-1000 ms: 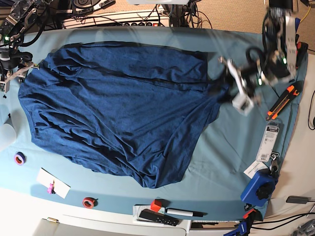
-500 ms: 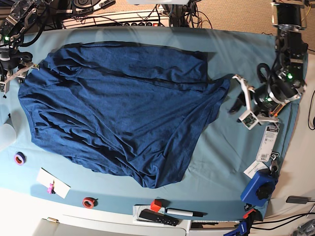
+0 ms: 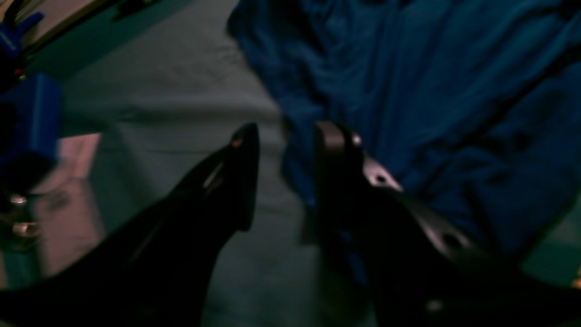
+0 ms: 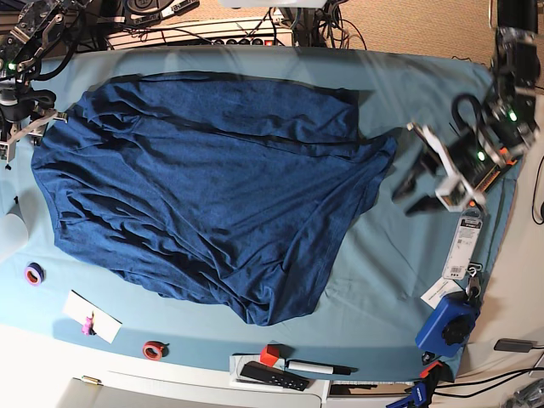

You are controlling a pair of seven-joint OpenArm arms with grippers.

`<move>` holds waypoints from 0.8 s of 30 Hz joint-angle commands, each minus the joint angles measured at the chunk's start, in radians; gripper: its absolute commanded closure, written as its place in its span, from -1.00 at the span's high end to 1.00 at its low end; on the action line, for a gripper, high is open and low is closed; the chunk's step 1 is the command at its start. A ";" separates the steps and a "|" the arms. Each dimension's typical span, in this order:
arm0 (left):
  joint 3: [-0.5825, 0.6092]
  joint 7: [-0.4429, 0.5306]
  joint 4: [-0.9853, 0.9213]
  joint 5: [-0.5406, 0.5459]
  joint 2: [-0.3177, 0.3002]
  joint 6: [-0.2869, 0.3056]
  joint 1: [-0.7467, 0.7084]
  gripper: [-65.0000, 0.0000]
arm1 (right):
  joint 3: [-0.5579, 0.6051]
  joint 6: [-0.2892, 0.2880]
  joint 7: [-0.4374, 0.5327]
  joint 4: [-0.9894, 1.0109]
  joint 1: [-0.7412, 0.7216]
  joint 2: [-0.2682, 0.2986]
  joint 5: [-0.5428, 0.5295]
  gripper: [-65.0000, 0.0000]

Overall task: Layout the t-shirt on the table in an organized manner, then fold the t-shirt properly
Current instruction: 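Release the shirt and lift the left gripper away from the fabric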

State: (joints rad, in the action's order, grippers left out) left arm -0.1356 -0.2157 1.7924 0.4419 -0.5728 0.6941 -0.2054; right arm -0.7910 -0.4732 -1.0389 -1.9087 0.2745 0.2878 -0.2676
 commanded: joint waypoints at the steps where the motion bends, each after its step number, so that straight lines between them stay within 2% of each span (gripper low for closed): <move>1: 0.006 0.026 0.003 0.015 -0.003 0.004 -0.002 -0.43 | -0.007 -0.002 0.027 -0.011 -0.003 0.023 -0.006 -0.17; 6: 0.095 0.030 -0.054 0.002 0.003 0.004 -0.028 -0.43 | -0.007 -0.002 0.045 -0.011 -0.003 0.023 -0.005 -0.17; 8: 0.143 0.031 -0.065 -0.028 -0.014 0.004 -0.036 -0.43 | -0.007 -0.002 0.044 -0.011 -0.003 0.023 -0.005 -0.17; 13: 0.251 0.043 -0.065 -0.076 -0.111 0.004 -0.045 -0.43 | -0.007 -0.003 0.045 -0.011 -0.003 0.023 -0.005 -0.17; 19: 0.338 0.035 -0.065 -0.056 -0.238 0.004 -0.050 -0.43 | -0.007 -0.003 0.048 -0.011 -0.003 0.023 -0.005 -0.17; 21: 0.378 0.029 -0.065 -0.045 -0.260 0.004 -0.056 -0.43 | -0.007 -0.003 0.048 -0.011 -0.003 0.023 -0.005 -0.17; 22: 0.396 0.029 -0.065 -0.046 -0.264 0.004 -0.061 -0.38 | -0.007 -0.003 0.048 -0.011 -0.003 0.023 -0.005 -0.17; 24: 0.436 0.029 -0.065 -0.054 -0.263 0.004 -0.064 -0.10 | -0.007 -0.003 0.047 -0.011 -0.003 0.023 -0.005 -0.17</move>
State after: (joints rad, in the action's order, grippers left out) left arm 0.3099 -0.1978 1.7142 0.3820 -0.8196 0.6964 -0.2752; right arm -0.7910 -0.4767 -1.0164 -1.9083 0.2745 0.2882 -0.2676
